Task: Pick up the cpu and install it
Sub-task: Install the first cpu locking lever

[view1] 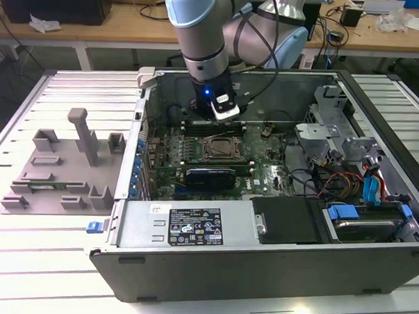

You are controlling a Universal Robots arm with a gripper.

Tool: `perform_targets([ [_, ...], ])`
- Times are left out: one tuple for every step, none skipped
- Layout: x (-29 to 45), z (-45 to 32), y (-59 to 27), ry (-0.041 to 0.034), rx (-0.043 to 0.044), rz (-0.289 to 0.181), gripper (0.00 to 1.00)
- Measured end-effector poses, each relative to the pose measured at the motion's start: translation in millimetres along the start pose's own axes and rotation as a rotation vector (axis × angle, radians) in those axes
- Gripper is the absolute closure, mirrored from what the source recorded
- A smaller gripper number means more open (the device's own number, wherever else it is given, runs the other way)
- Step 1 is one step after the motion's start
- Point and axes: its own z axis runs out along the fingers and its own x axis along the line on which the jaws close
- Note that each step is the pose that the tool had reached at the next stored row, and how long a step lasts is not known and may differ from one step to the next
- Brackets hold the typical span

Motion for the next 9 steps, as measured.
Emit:
perform_targets([
  [1.1,5.4,-1.2,-0.0147,0.0146,0.069,0.89],
  [1.4,6.7,-1.3,-0.0192,0.0182,0.089,0.89],
  [1.4,7.0,-1.4,-0.0212,0.0204,0.099,0.89],
  [1.4,7.2,-1.5,-0.0224,0.0217,0.104,0.89],
  [1.4,7.1,-1.5,-0.0228,0.0226,0.106,0.89],
  [1.5,7.1,-1.6,-0.0229,0.0226,0.107,0.89],
  [1.5,7.2,-1.6,-0.0230,0.0225,0.107,0.89],
  [1.5,7.2,-1.6,-0.0229,0.0224,0.107,0.89],
  [1.5,7.3,-1.5,-0.0228,0.0222,0.107,0.89],
])
